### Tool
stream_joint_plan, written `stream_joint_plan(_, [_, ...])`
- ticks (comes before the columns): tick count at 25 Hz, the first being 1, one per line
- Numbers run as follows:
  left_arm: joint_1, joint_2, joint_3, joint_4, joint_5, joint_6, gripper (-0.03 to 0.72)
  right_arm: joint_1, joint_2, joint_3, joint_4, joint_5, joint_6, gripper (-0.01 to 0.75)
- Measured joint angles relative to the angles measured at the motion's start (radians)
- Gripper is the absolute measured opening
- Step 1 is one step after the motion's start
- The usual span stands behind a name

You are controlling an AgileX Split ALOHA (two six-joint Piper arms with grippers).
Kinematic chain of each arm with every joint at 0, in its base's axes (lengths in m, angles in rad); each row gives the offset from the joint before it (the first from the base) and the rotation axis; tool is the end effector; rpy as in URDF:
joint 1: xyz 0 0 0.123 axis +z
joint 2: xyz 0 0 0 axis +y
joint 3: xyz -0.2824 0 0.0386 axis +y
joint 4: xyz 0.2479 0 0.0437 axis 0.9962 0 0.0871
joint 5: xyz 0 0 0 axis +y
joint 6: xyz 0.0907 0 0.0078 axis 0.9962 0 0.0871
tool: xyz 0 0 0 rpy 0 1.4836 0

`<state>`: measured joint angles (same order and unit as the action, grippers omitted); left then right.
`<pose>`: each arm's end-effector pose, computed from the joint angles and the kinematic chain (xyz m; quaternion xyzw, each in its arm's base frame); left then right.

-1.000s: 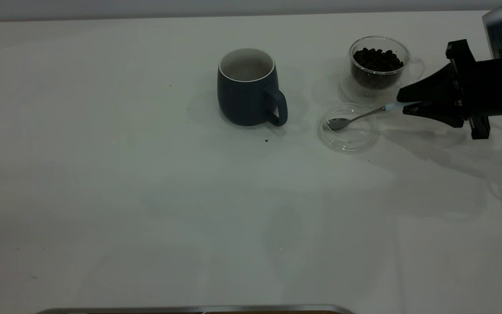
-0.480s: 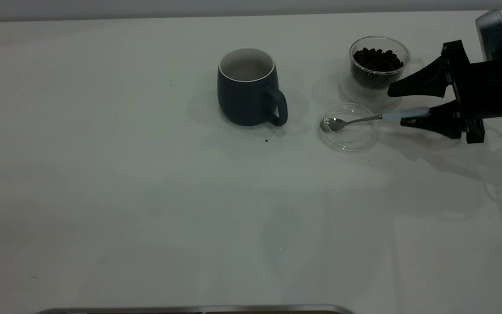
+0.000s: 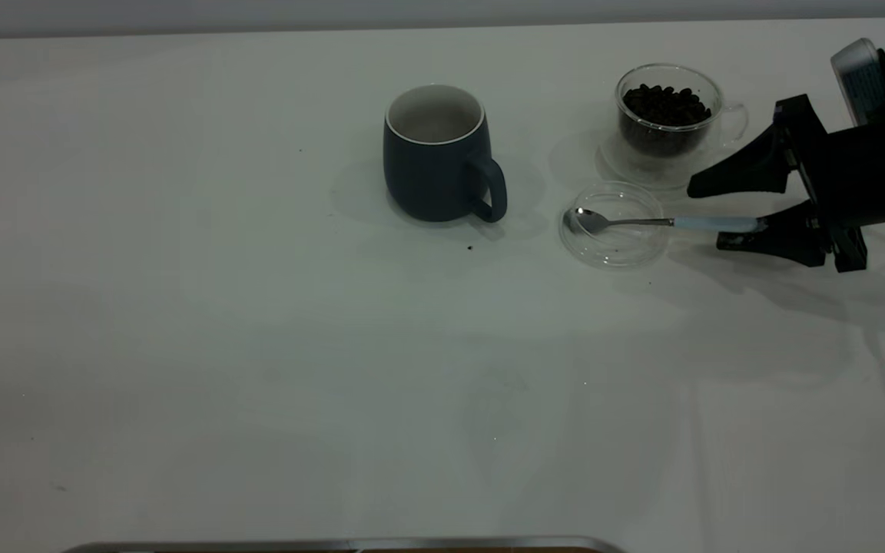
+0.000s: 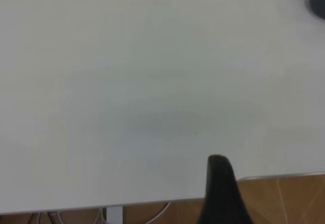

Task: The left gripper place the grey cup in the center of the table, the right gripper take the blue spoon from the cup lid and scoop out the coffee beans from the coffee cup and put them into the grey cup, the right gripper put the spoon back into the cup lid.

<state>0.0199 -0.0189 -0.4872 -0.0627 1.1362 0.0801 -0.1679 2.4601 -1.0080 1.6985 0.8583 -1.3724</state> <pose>-0.0095 -0.0054 0.2676 0.0287 0.8699 -0.0066 0.4923 0.3438 0.0111 -0.0264 0.1787 0.8821 0.4208 0.1133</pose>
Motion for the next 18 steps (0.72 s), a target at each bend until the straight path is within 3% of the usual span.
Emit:
stream_joint_plan(12, [0.0, 0.0, 0.0, 0.0, 0.0, 0.0, 0.567, -0.035, -0.019, 0.0, -0.049, -0.067, 0.048, 0.592])
stream_joint_plan(18, [0.0, 0.0, 0.0, 0.0, 0.0, 0.0, 0.567, -0.129, -0.161, 0.0, -0.297, -0.125, 0.295, 0.592])
